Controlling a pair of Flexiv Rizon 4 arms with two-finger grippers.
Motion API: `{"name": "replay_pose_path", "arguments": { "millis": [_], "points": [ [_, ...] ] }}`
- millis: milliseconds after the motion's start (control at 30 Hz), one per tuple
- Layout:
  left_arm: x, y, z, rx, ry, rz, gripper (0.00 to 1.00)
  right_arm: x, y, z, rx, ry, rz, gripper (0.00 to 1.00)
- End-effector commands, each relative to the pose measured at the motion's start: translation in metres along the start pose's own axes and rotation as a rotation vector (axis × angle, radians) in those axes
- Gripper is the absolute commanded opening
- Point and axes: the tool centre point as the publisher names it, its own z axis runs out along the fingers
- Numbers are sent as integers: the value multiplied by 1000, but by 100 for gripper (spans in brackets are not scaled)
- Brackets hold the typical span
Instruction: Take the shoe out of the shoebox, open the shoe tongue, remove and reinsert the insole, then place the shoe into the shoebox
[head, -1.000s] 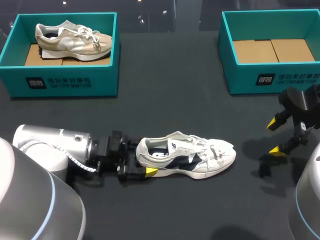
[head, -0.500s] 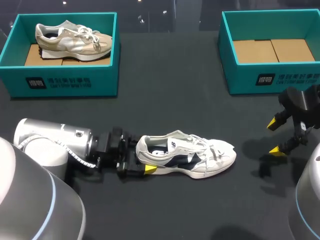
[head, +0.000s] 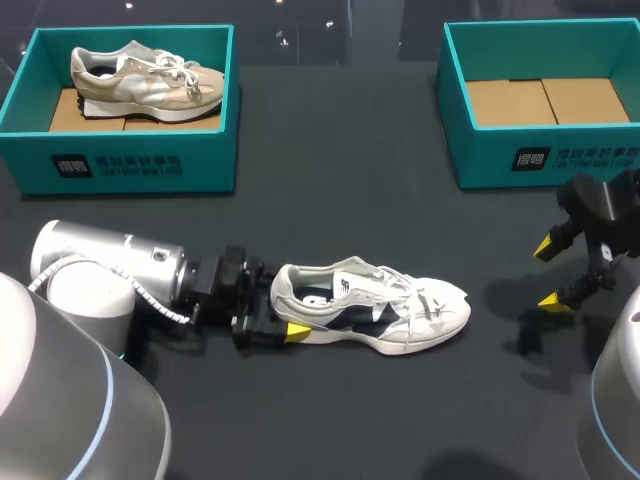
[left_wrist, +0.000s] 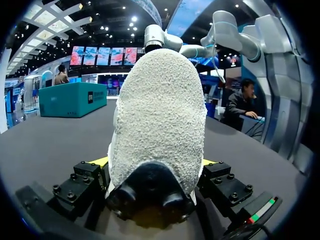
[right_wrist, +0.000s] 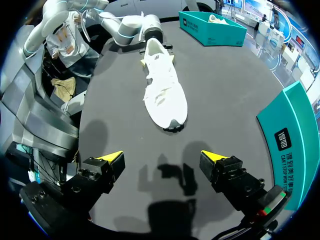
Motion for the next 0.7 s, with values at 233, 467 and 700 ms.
{"name": "replay_pose_path", "arguments": {
  "millis": [233, 467, 700],
  "points": [
    [-5, 2, 0, 0, 2, 0, 0, 1, 0, 0, 2, -2, 1, 100],
    [-5, 2, 0, 0, 2, 0, 0, 1, 0, 0, 2, -2, 1, 100],
    [-5, 2, 0, 0, 2, 0, 0, 1, 37, 1, -35, -87, 193, 100]
  ]
}}
